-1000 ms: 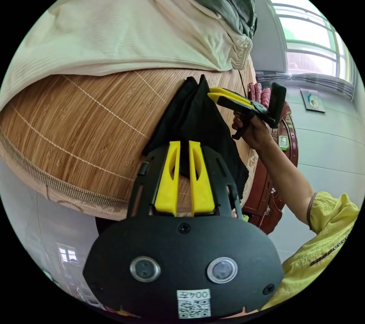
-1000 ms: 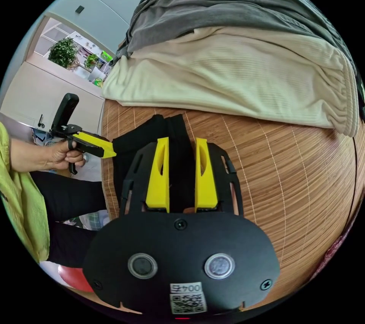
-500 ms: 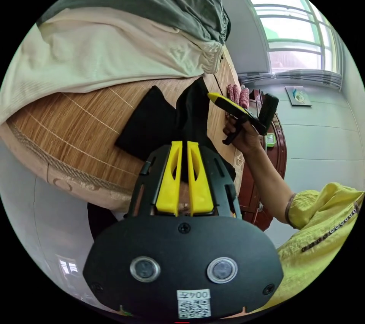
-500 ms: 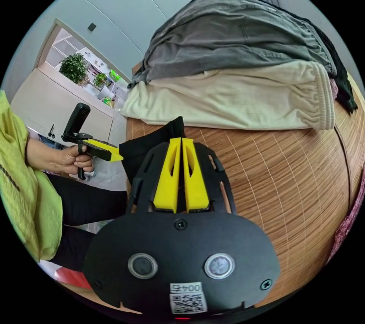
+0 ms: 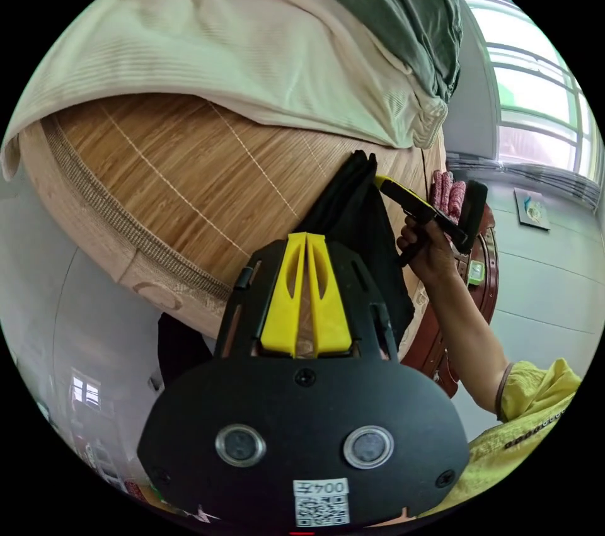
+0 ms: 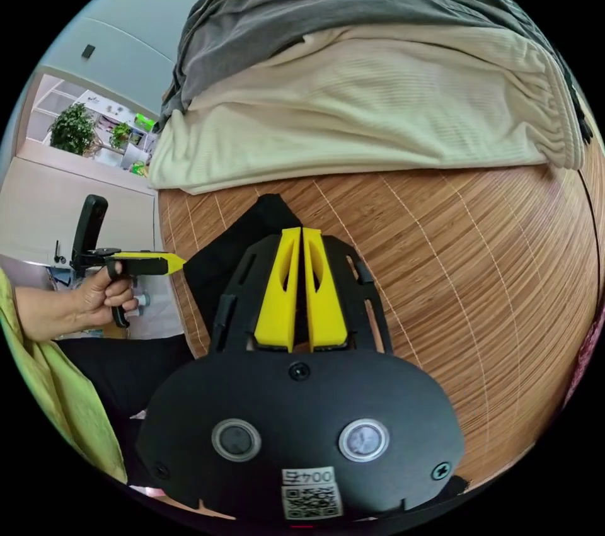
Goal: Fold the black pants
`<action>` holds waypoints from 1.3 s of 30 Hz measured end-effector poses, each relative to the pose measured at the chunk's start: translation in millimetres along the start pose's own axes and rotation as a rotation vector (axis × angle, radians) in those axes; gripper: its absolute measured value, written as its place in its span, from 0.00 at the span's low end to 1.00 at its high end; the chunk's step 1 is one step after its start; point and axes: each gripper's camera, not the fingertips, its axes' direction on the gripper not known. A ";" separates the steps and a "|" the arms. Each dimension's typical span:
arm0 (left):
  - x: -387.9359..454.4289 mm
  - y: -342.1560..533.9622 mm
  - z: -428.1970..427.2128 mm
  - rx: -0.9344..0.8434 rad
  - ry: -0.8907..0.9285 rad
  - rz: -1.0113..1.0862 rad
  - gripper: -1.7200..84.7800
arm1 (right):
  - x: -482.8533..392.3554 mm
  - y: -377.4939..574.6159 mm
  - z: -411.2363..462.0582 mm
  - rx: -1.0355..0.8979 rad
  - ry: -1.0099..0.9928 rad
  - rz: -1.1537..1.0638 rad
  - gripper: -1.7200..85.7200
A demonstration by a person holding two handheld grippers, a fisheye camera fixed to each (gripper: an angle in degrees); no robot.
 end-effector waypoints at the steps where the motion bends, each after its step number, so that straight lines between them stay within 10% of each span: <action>1: -0.1 0.7 -4.3 0.007 -0.003 0.010 0.03 | -2.6 3.7 -2.5 0.022 0.004 0.009 0.02; 10: 39.4 0.1 -3.6 -0.069 -0.088 0.261 0.08 | -37.9 68.6 -33.8 0.184 -0.177 0.076 0.10; 22: 125.4 -97.3 32.1 -0.218 -0.122 0.676 0.12 | -150.8 106.1 33.7 0.104 0.228 -0.075 0.15; 39: 164.9 -99.2 73.5 -0.376 -0.178 0.871 0.06 | -171.8 137.5 40.5 0.041 0.300 -0.114 0.06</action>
